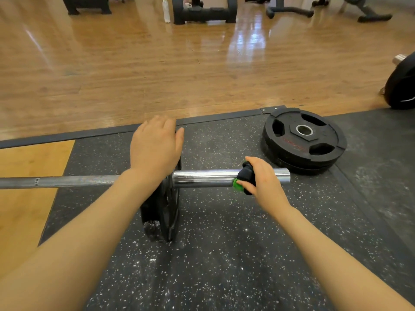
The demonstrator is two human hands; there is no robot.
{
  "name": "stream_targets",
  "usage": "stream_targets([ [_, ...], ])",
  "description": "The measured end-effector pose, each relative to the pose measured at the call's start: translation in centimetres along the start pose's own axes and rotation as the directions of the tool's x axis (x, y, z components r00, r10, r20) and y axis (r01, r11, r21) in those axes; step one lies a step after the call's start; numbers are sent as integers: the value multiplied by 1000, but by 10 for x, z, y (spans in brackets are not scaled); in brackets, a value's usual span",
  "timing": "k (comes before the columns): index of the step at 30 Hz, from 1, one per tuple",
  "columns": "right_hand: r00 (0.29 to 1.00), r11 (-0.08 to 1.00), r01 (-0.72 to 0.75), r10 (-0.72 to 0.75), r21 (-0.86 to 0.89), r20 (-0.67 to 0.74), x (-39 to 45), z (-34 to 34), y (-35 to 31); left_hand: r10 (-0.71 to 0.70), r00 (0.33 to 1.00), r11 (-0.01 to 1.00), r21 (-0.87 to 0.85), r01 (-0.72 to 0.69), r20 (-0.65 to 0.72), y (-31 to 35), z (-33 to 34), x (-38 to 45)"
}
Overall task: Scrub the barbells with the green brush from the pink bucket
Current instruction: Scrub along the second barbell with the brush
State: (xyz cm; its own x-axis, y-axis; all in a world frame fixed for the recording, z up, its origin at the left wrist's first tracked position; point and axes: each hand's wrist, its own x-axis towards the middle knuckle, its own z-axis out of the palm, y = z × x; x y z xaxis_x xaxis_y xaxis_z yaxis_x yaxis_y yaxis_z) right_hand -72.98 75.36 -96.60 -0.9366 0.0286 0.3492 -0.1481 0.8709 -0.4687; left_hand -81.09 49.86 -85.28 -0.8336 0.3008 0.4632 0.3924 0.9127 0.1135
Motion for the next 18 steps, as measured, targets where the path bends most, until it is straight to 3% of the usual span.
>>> stream_targets([
  [4, 996, 996, -80, 79, 42, 36, 1, 5, 1, 37, 997, 999, 19, -38, 75, -3, 6, -31],
  [9, 999, 998, 51, -51, 28, -8, -7, 15, -9, 0, 994, 1000, 24, -3, 112, -2, 8, -19],
  [13, 989, 981, 144, -139, -128, 48, -1, 41, -18, 7, 988, 999, 30, -11, 151, -5, 14, 1],
  [18, 989, 953, 145, -141, -267, 35, 19, 58, -22, -52, 990, 999, -8, 54, 128, -5, 18, 25],
])
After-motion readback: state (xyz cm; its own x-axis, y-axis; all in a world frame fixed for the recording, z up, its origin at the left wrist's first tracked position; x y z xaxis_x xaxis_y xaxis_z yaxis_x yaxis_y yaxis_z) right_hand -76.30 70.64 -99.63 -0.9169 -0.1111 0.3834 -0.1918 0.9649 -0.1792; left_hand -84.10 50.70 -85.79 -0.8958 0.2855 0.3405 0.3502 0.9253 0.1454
